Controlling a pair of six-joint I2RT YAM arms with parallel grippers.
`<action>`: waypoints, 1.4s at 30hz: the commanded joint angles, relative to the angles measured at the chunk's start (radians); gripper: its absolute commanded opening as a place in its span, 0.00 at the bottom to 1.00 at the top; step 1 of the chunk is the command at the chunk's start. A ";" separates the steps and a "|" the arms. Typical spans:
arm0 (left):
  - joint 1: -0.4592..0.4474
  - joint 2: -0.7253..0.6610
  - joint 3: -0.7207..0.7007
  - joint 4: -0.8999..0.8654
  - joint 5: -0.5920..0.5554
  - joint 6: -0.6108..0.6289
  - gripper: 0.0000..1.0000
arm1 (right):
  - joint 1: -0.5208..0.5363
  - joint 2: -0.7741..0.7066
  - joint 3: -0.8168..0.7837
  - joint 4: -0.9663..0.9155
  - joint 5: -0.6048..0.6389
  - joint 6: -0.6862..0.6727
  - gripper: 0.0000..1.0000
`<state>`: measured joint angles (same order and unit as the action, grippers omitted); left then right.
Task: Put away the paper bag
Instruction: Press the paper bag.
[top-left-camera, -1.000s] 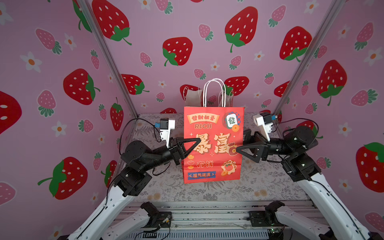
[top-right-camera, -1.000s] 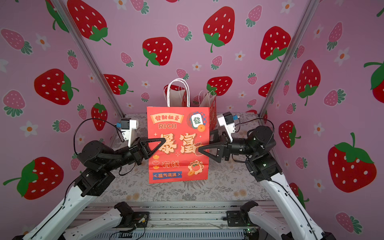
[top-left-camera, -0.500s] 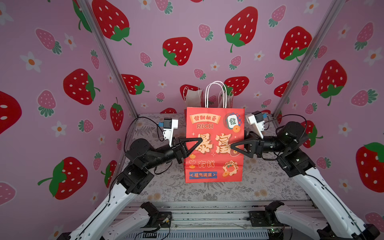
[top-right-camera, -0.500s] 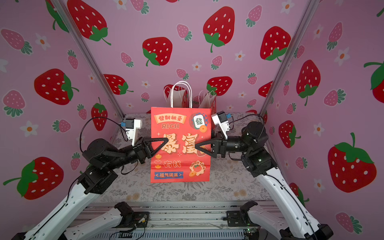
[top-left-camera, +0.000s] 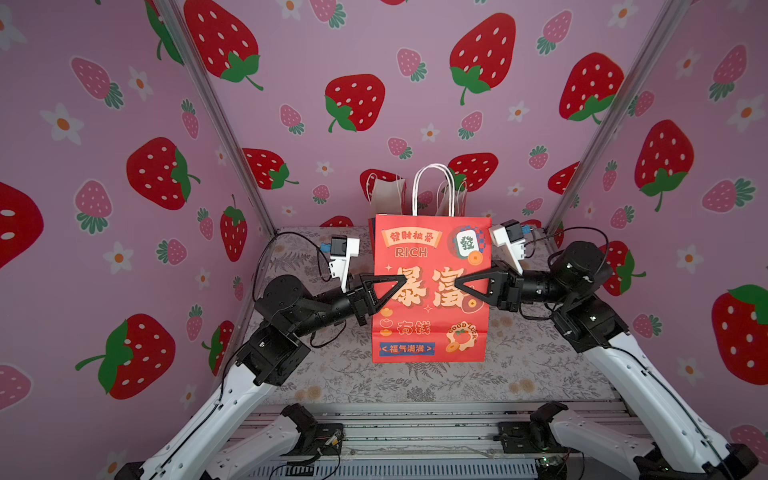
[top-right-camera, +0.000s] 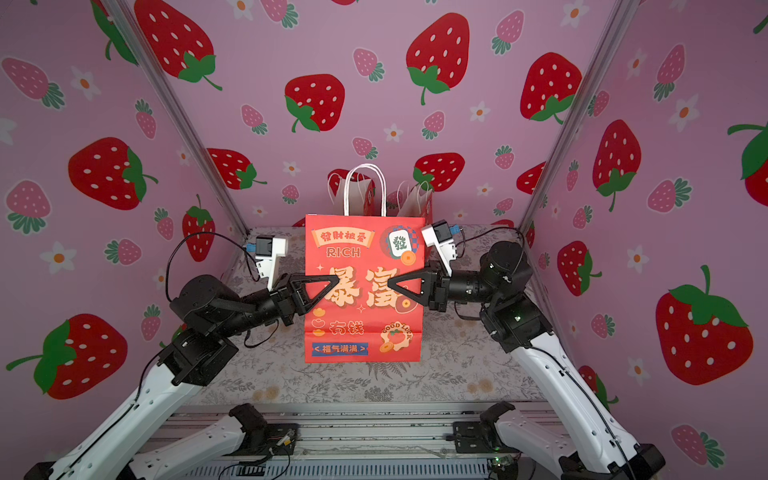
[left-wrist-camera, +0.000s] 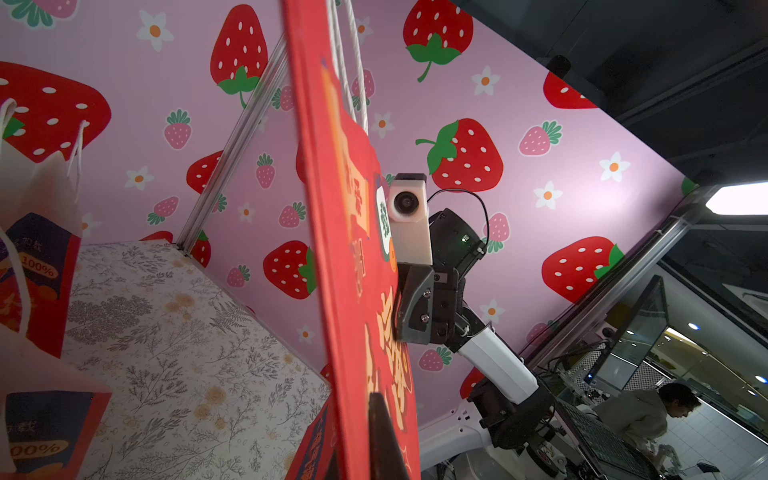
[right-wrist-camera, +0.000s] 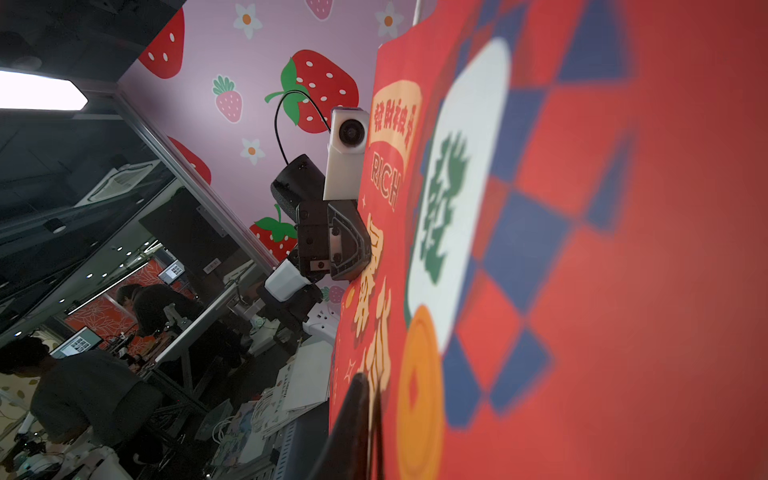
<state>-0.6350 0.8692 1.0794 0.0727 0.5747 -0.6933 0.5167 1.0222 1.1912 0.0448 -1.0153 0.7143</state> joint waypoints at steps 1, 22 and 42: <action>0.000 0.012 0.050 -0.042 0.002 0.045 0.00 | 0.004 -0.006 0.029 -0.011 0.045 -0.018 0.06; 0.003 0.036 0.082 -0.208 0.052 0.196 0.91 | -0.155 -0.073 -0.002 -0.077 -0.061 -0.009 0.00; -0.030 0.107 0.054 -0.054 0.289 0.123 0.59 | -0.155 -0.092 -0.018 0.032 -0.093 0.074 0.00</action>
<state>-0.6502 0.9783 1.1385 -0.0162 0.8169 -0.5682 0.3653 0.9367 1.1763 0.0246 -1.1076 0.7677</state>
